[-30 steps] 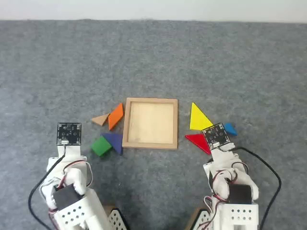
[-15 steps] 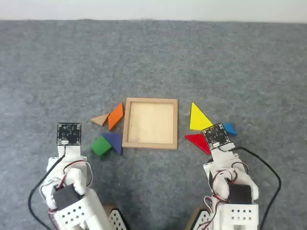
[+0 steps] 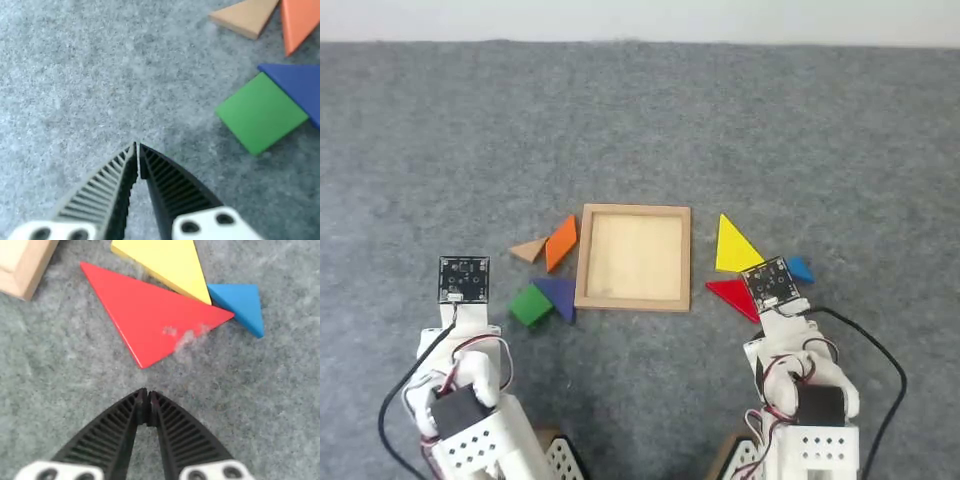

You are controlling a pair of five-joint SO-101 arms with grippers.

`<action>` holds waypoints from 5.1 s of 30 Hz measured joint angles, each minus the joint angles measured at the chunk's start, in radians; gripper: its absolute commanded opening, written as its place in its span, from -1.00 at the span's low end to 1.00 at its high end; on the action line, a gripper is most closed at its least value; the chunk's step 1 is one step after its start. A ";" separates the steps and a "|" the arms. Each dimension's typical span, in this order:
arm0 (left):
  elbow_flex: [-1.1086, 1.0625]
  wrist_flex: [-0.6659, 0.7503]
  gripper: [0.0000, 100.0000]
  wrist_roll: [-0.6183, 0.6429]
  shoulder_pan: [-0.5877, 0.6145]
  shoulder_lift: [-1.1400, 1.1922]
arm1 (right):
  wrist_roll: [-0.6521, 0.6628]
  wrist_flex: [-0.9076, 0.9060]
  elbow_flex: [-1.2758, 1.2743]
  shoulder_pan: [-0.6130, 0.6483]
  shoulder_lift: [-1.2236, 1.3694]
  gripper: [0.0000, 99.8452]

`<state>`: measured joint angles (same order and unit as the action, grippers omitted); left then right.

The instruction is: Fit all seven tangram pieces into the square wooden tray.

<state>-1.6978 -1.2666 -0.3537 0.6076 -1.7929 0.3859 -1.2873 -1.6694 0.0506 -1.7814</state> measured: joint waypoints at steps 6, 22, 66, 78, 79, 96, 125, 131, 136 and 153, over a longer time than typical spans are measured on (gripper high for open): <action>0.000 0.000 -0.97 0.000 0.000 0.000 | 0.000 0.000 0.000 0.000 0.000 -0.98; 0.000 0.000 -0.97 0.000 0.000 0.000 | 0.000 0.000 0.000 0.000 0.000 -0.98; 0.000 0.000 -0.97 0.000 -0.002 0.000 | 0.057 0.328 0.199 0.153 0.644 -0.69; 0.000 0.000 -0.97 0.000 -0.002 0.000 | 0.057 0.301 0.103 0.114 0.376 -0.69; 0.000 0.000 -0.97 0.000 -0.002 0.000 | 0.057 0.299 0.098 0.112 0.362 -0.69; 0.000 0.000 -0.97 0.000 -0.002 0.000 | 0.057 0.295 0.094 0.112 0.344 -0.69; 0.000 0.000 -0.97 0.000 -0.002 0.000 | 0.078 0.244 0.137 0.288 0.342 -0.46; 0.000 0.000 -0.97 0.000 -0.002 0.000 | 0.078 0.249 0.224 0.288 0.396 -0.46; 0.000 0.000 -0.97 0.000 -0.002 0.000 | 0.037 0.328 0.388 0.282 0.638 -0.46; 0.000 0.000 -0.97 0.000 -0.002 0.000 | -0.049 0.717 0.532 0.063 1.283 -0.46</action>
<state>-1.6978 -1.2666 -0.3537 0.6061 -1.7929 0.3368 -0.5708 -1.1370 0.1135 -0.4987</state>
